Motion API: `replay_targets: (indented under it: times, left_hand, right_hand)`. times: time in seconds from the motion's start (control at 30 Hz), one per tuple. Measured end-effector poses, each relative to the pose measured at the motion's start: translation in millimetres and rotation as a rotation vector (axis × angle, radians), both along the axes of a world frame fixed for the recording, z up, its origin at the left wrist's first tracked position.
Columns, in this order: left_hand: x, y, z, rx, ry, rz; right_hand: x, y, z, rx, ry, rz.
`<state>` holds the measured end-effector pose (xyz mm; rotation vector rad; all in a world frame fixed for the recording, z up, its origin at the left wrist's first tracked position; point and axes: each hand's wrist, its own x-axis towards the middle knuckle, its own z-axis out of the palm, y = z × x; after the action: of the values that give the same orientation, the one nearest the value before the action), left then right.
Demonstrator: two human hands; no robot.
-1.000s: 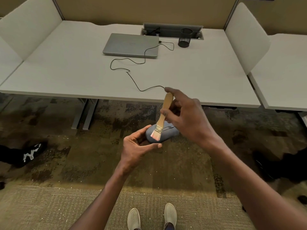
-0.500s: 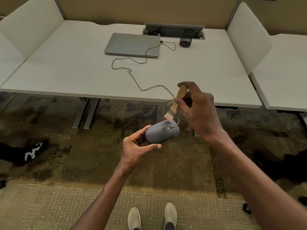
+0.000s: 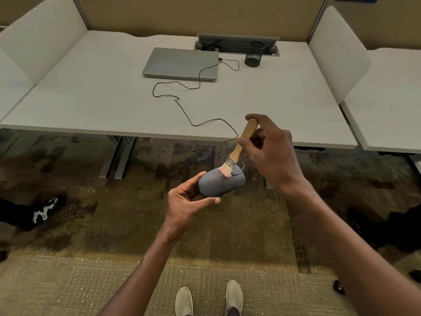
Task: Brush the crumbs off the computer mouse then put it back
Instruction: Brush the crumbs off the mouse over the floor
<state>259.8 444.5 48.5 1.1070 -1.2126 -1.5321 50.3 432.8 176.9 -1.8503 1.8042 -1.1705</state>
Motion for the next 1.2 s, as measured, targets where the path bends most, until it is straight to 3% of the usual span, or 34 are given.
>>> replay_targets:
  times: [0.33, 0.63, 1.07, 1.2]
  left_hand:
    - [2, 1, -1, -0.012, 0.015, 0.003]
    - [0, 0, 1, -0.001, 0.025, 0.008]
    - [-1, 1, -1, -0.009, 0.033, 0.015]
    - [0, 2, 0, 0.002, 0.04, 0.027]
  right_hand:
    - [-27, -2, -3, -0.006, -0.001, -0.143]
    - [-33, 2, 3, 0.044, 0.013, -0.05]
    - [-33, 2, -4, 0.018, -0.063, -0.112]
    - [-38, 7, -6, 0.042, 0.009, -0.171]
